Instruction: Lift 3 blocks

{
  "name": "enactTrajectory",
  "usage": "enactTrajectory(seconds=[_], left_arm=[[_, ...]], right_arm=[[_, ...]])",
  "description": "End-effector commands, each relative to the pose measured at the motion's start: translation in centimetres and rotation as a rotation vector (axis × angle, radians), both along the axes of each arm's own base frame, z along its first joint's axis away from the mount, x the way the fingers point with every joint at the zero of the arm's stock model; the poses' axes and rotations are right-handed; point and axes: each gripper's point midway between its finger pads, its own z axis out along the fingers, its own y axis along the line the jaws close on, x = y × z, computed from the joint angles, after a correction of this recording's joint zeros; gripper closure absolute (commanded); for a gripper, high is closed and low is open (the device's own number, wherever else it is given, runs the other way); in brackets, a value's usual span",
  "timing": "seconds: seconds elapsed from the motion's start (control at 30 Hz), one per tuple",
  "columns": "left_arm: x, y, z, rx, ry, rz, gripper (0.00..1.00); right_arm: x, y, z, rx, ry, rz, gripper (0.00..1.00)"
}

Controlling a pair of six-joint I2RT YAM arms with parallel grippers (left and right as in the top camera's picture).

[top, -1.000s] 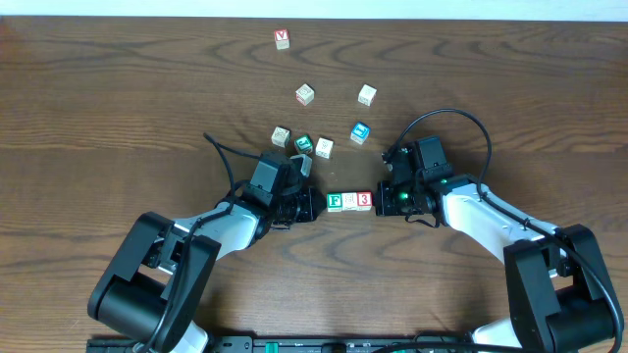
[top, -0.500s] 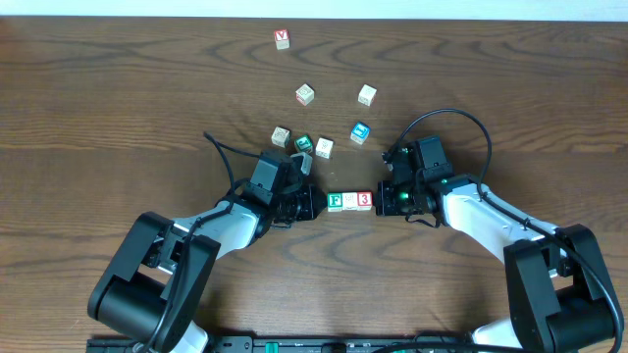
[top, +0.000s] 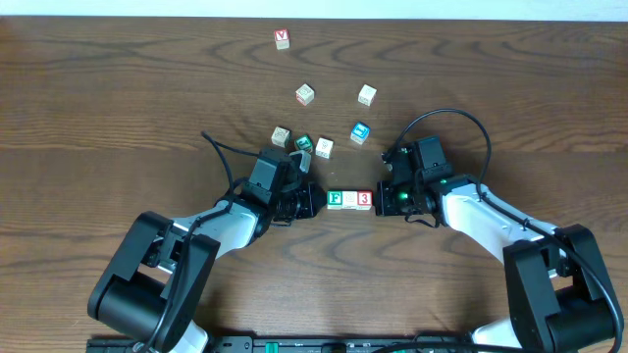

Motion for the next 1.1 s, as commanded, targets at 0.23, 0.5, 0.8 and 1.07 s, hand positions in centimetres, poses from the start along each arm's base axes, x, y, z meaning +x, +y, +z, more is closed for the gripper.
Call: enactTrajectory(seconds=[0.23,0.5,0.8,1.07], left_arm=[[-0.1,-1.4,1.1,-0.059,-0.002,-0.051,0.93],[-0.6,-1.8,1.4,-0.088,0.012,-0.077,0.93],[-1.0,-2.1,1.7,-0.112,0.024,-0.098,0.93],[-1.1,-2.3,1.8,-0.122,0.032,-0.102,0.93]], right_arm=[[-0.4,2.4,0.9,0.084,0.012,0.049,0.99],[-0.4,3.1,1.4,0.130,0.020,0.046,0.99],[-0.6,3.4,1.7,0.149,0.017,0.066,0.99],[-0.9,4.1,2.2,0.194,0.028,0.090,0.99]])
